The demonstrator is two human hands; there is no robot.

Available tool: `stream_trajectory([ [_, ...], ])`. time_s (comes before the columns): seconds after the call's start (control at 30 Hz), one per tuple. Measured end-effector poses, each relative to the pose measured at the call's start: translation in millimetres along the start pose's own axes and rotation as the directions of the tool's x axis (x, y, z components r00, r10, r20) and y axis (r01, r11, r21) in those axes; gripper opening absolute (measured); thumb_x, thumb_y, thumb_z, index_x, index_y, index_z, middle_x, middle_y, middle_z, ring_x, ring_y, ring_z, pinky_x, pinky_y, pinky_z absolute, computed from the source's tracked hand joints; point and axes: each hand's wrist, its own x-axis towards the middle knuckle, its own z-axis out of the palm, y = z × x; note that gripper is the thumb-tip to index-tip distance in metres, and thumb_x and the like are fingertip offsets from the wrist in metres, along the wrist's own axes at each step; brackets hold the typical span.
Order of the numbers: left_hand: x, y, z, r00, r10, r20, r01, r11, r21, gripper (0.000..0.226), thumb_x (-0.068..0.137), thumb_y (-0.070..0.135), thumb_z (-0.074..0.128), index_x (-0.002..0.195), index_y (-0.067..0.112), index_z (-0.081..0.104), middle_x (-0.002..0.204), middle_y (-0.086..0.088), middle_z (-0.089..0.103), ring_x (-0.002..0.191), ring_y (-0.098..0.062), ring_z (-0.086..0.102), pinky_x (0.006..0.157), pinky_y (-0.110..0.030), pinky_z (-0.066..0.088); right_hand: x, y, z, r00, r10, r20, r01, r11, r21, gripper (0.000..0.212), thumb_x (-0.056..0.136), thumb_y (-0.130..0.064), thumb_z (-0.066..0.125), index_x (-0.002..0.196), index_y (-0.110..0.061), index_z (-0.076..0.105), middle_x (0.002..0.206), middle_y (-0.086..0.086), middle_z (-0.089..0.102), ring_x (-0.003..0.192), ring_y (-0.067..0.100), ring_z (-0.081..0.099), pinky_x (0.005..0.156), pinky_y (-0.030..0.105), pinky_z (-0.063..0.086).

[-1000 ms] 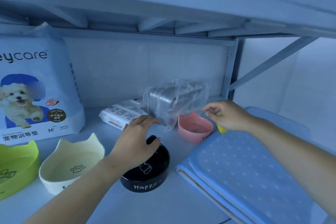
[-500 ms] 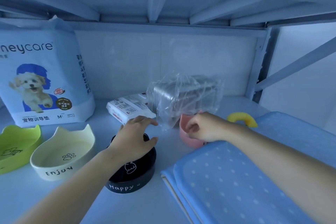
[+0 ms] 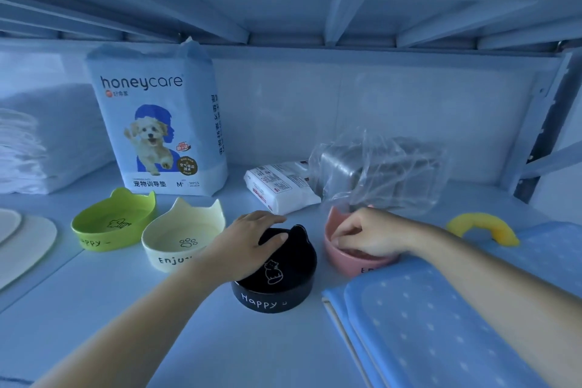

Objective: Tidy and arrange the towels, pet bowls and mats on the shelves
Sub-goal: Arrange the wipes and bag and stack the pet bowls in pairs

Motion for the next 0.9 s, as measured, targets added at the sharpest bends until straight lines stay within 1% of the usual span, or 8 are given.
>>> stream_trajectory([
  [0.07, -3.1, 0.1, 1.7, 1.0, 0.015, 0.003, -0.015, 1.0, -0.015, 0.045, 0.093, 0.049, 0.04, 0.135, 0.036, 0.04, 0.144, 0.01, 0.038, 0.133, -0.015, 0.034, 0.108, -0.028, 0.025, 3.9, -6.7, 5.6, 0.998, -0.04, 0.055, 0.038, 0.999, 0.037, 0.019, 0.09, -0.032, 0.055, 0.092, -0.028, 0.073, 0.056, -0.029, 0.058, 0.069, -0.012, 0.05, 0.094, 0.027, 0.024],
  [0.1, -4.4, 0.4, 2.3, 1.0, 0.024, 0.001, -0.023, 1.0, -0.019, 0.045, 0.092, 0.049, 0.041, 0.135, 0.037, 0.04, 0.144, 0.01, 0.038, 0.133, -0.015, 0.034, 0.108, -0.028, 0.025, 5.6, -9.2, 8.7, 0.996, -0.053, 0.074, 0.05, 0.998, 0.045, 0.019, 0.09, -0.033, 0.054, 0.089, -0.032, 0.073, 0.055, -0.029, 0.057, 0.077, -0.008, 0.048, 0.095, 0.025, 0.026],
  [0.2, -8.1, 1.2, 1.4, 0.999, 0.034, -0.016, -0.034, 0.999, -0.015, 0.045, 0.092, 0.049, 0.043, 0.135, 0.038, 0.04, 0.144, 0.01, 0.037, 0.134, -0.016, 0.031, 0.109, -0.028, 0.022, 7.0, -11.2, 13.4, 0.993, -0.067, 0.097, 0.064, 0.997, 0.036, 0.024, 0.089, -0.033, 0.052, 0.074, -0.039, 0.069, 0.062, -0.023, 0.06, 0.096, 0.01, 0.04, 0.096, 0.022, 0.033],
  [0.4, -15.2, 6.1, -3.1, 0.999, 0.04, 0.009, -0.04, 0.999, 0.013, 0.054, 0.087, 0.06, 0.044, 0.137, 0.041, 0.036, 0.147, 0.011, 0.031, 0.138, -0.013, 0.022, 0.111, -0.027, 0.016, 7.5, -13.3, 14.5, 0.987, -0.124, 0.102, 0.121, 0.992, 0.034, 0.022, 0.086, -0.033, 0.06, 0.092, -0.015, 0.071, 0.084, 0.005, 0.069, 0.077, 0.006, 0.048, 0.09, 0.031, 0.043],
  [0.5, -17.1, 13.4, 1.4, 0.997, 0.022, 0.078, -0.029, 0.996, 0.079, 0.06, 0.085, 0.068, 0.038, 0.139, 0.045, 0.028, 0.151, 0.011, 0.025, 0.142, -0.015, 0.008, 0.113, -0.031, 0.009, 9.7, -12.4, 17.1, 0.985, -0.138, 0.102, 0.136, 0.99, 0.02, 0.025, 0.075, -0.041, 0.07, 0.093, -0.024, 0.071, 0.092, -0.003, 0.072, 0.092, 0.01, 0.058, 0.095, 0.03, 0.043],
  [0.63, -19.6, 11.2, 2.3, 0.99, 0.015, 0.139, -0.034, 0.99, 0.135, 0.083, 0.067, 0.084, 0.021, 0.141, 0.048, 0.017, 0.153, 0.013, 0.021, 0.144, -0.016, -0.003, 0.114, -0.037, 0.006, 9.9, -13.1, 20.2, 0.984, -0.155, 0.088, 0.152, 0.987, 0.044, 0.014, 0.075, -0.036, 0.069, 0.085, -0.026, 0.072, 0.075, -0.013, 0.067, 0.076, 0.0, 0.05, 0.094, 0.029, 0.043],
  [0.77, -17.1, 5.9, -0.9, 0.992, 0.029, 0.123, -0.045, 0.99, 0.132, 0.068, 0.083, 0.067, 0.045, 0.142, 0.047, 0.018, 0.152, 0.017, 0.021, 0.144, -0.013, -0.003, 0.114, -0.032, 0.007, 11.3, -16.5, 22.2, 0.986, -0.143, 0.083, 0.141, 0.99, 0.029, 0.017, 0.076, -0.037, 0.07, 0.086, -0.023, 0.072, 0.085, -0.005, 0.072, 0.078, 0.0, 0.05, 0.095, 0.03, 0.043],
  [0.9, -10.1, -5.6, -3.8, 0.994, 0.032, 0.102, -0.04, 0.996, 0.083, 0.069, 0.082, 0.063, 0.052, 0.142, 0.045, 0.022, 0.15, 0.016, 0.026, 0.144, -0.014, 0.0, 0.113, -0.029, 0.009, 8.8, -20.9, 24.0, 0.987, -0.142, 0.071, 0.142, 0.99, -0.006, 0.031, 0.074, -0.042, 0.064, 0.097, -0.022, 0.07, 0.099, -0.001, 0.071, 0.103, 0.021, 0.056, 0.095, 0.032, 0.046],
])
